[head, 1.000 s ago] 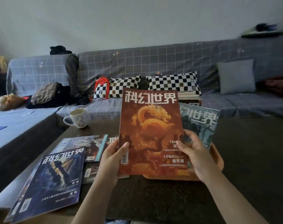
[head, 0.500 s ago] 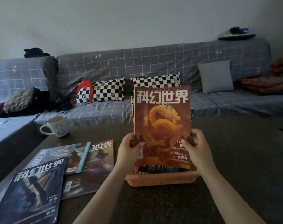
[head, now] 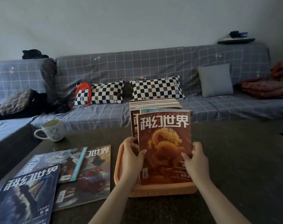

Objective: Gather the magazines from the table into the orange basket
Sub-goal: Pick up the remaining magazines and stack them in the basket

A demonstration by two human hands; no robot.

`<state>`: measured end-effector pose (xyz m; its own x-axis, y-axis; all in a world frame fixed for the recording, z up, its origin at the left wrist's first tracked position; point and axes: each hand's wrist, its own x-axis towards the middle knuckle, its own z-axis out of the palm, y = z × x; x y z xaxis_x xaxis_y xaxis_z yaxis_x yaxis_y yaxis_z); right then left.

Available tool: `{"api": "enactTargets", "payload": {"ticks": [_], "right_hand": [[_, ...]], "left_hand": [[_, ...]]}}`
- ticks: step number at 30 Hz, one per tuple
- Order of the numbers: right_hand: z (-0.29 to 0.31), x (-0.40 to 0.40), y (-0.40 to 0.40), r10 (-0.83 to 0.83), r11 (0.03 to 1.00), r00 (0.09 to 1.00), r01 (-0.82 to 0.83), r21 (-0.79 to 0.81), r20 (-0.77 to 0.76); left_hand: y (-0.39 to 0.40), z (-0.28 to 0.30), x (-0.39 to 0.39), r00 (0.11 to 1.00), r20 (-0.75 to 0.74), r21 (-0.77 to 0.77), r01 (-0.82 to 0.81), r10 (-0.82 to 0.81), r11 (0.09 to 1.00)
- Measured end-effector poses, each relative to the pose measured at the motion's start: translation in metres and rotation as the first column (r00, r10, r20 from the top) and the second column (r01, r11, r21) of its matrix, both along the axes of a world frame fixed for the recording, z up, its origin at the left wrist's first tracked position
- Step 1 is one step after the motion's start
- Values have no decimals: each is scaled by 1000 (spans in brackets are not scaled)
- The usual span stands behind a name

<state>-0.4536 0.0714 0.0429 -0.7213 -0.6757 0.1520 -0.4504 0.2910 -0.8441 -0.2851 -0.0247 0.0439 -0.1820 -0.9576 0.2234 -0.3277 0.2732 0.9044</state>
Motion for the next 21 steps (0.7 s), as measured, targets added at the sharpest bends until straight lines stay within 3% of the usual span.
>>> {"api": "enactTargets", "payload": {"ticks": [5, 9, 15, 21], "right_hand": [[3, -1, -14, 74, 993, 996, -79, -87, -52], [1, -3, -27, 80, 984, 994, -91, -154, -74], [1, -3, -31, 128, 981, 991, -120, -151, 45], [-1, -7, -35, 165, 972, 986, -157, -174, 34]], "left_hand": [[-5, 0, 3, 998, 2, -69, -63, 63, 996], [-11, -1, 6, 993, -42, -16, -108, 107, 994], [-15, 4, 2, 991, 77, -100, -105, 113, 989], [-18, -3, 3, 989, 18, -122, -145, 148, 982]]}}
